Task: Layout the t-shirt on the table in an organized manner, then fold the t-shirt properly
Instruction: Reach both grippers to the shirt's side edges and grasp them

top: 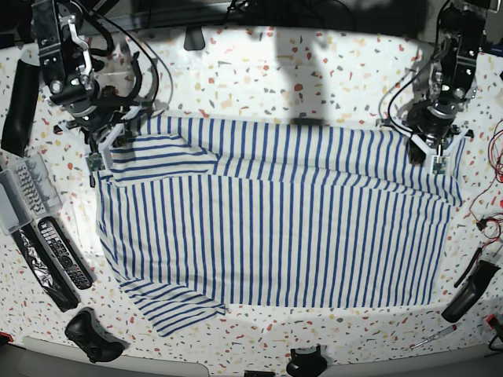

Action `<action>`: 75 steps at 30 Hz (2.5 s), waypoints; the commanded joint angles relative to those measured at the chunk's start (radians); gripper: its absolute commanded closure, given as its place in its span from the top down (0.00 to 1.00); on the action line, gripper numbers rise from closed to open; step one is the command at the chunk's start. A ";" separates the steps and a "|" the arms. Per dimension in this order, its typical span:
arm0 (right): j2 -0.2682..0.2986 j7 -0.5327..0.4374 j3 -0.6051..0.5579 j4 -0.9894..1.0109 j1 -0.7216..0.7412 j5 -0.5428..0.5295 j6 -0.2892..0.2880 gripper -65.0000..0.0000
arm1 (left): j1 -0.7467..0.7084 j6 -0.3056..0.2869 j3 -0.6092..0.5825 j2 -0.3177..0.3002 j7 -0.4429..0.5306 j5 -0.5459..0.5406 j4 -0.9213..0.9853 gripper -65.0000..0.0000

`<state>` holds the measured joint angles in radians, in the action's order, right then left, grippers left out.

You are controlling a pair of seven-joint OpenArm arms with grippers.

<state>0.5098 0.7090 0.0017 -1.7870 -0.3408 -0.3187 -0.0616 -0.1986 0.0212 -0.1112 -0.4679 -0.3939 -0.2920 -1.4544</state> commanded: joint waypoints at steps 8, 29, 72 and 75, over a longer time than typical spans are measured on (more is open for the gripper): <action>0.011 0.007 0.001 0.127 0.000 -0.032 -0.037 0.00 | -0.004 0.002 0.006 -0.011 -0.119 0.003 0.004 0.00; 0.011 -0.007 0.040 -0.069 -0.340 0.160 -0.063 0.00 | -0.370 -0.018 0.007 -0.060 -0.146 0.108 -0.195 0.00; 0.022 -0.067 0.189 -0.274 -0.223 0.210 0.024 0.20 | -0.338 -0.017 0.301 -0.067 -0.013 0.166 -0.518 0.14; 0.022 -0.068 0.189 -0.263 -0.147 0.197 0.023 0.34 | -0.245 -0.068 0.301 -0.067 -0.008 0.092 -0.443 0.22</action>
<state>0.5182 0.6632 0.1841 -2.0373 -0.4923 -0.1257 -0.0448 -0.4469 -0.0631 0.1833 -0.5205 -0.4198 -0.2016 -1.8824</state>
